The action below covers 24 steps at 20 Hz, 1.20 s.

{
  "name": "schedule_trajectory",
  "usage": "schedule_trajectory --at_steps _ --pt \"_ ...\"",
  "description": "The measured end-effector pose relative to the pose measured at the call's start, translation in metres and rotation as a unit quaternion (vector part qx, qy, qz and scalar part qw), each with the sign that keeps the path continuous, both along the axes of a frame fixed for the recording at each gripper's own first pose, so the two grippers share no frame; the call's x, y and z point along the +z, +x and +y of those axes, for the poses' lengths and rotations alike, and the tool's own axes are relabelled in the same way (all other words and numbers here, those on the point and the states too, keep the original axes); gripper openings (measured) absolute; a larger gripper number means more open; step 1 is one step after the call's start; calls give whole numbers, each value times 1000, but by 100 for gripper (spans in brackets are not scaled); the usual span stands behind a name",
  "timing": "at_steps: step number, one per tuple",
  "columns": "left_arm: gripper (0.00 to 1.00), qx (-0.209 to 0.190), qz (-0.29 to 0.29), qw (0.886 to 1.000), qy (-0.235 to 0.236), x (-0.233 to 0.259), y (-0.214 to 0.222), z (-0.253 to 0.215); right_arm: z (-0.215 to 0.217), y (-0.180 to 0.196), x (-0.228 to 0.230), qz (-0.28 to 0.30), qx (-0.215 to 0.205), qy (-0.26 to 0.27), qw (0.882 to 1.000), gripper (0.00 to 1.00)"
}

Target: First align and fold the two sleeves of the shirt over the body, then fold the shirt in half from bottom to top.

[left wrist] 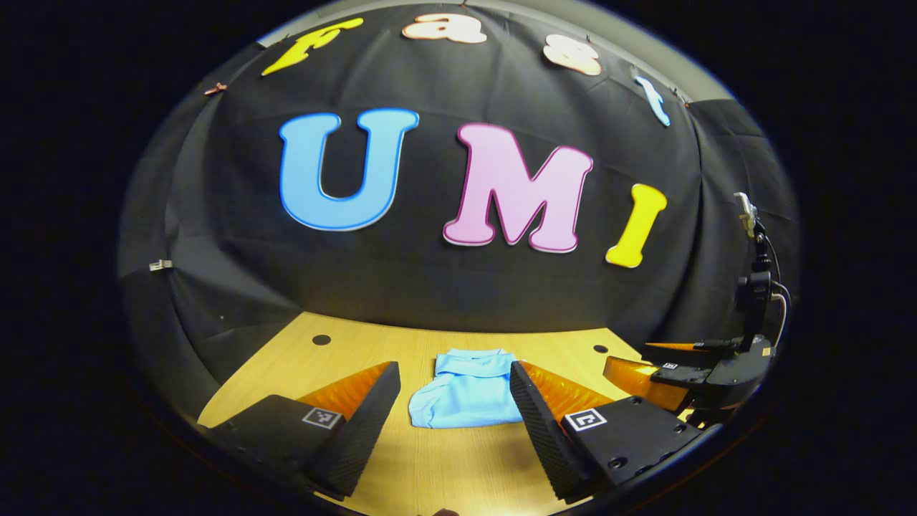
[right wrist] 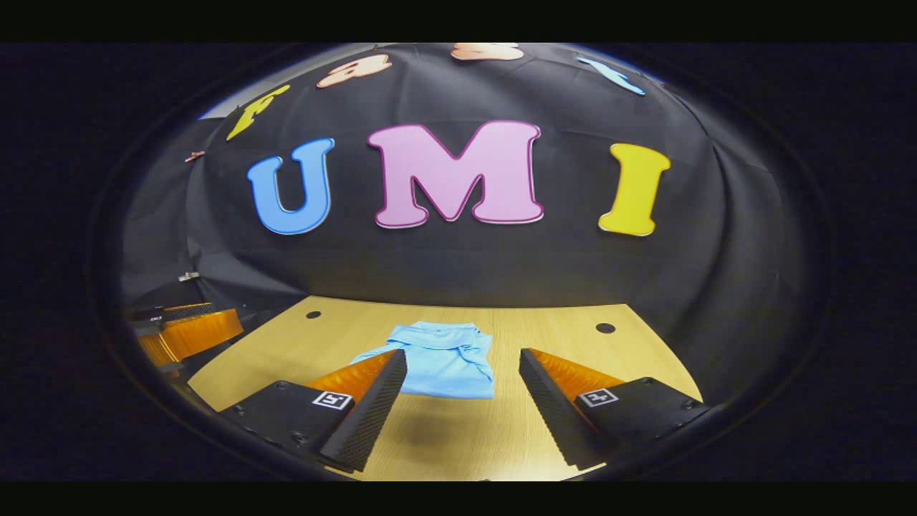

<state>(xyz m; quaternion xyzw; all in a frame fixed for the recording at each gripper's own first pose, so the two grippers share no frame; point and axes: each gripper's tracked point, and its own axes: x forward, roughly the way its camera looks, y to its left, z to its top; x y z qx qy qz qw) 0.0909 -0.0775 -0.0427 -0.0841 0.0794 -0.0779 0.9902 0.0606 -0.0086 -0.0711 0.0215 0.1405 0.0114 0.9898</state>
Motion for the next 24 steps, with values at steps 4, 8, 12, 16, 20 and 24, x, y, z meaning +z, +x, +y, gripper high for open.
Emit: schedule_trajectory --at_steps 4,8,12,16,20,24 --pt "97 6 -12 999 -29 12 -86 2 11 -76 15 -13 10 4 1000 98" --pt "97 7 -21 999 -30 5 -144 -2 18 -134 15 -5 29 7 1000 98" --pt "97 12 -32 999 -21 6 -189 -5 33 -171 23 -29 52 1 998 98" --pt "97 17 -37 999 -12 5 -216 -5 47 -187 27 -42 63 8 997 98" --pt "97 17 -38 999 1 5 -230 -2 58 -196 28 -43 76 1 996 98" --pt "97 23 -41 999 2 3 -237 1 63 -200 31 -51 77 5 996 98"
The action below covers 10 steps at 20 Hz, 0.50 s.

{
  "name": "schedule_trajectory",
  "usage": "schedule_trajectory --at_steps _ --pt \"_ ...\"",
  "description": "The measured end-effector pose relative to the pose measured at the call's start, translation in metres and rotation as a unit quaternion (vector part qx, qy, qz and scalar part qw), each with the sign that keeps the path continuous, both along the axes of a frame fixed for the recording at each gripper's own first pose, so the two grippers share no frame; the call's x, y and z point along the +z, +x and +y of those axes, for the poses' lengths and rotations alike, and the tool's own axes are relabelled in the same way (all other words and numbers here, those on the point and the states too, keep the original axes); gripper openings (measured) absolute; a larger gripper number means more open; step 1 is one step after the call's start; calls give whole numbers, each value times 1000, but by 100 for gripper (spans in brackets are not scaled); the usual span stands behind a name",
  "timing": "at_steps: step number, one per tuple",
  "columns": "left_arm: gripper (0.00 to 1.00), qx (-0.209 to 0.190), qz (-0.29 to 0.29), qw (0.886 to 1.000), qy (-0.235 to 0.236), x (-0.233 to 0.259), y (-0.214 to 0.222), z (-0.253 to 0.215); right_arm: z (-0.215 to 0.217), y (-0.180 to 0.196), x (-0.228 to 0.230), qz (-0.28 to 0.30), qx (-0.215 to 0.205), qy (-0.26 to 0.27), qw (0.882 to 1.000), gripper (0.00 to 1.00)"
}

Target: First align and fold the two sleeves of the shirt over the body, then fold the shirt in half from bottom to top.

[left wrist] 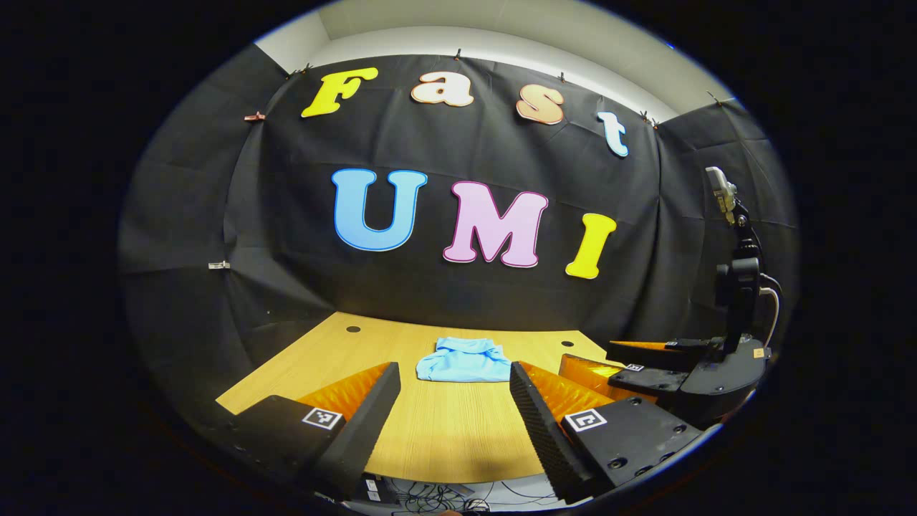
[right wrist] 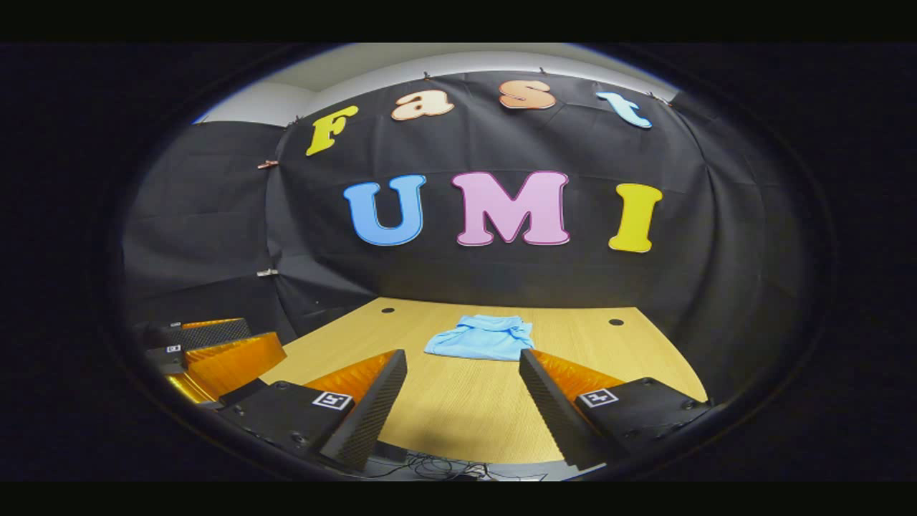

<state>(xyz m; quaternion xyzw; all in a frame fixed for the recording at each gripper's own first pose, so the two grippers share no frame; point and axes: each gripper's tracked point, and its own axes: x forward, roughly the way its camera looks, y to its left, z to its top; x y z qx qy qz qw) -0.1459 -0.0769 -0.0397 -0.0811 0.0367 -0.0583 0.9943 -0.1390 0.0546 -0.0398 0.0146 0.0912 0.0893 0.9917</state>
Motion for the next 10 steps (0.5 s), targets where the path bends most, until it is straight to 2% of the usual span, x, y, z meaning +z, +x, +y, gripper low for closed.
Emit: schedule_trajectory --at_steps 10 --pt "97 -5 -7 1000 -3 3 -2 -2 1 -3 3 -8 -3 -4 1000 99"
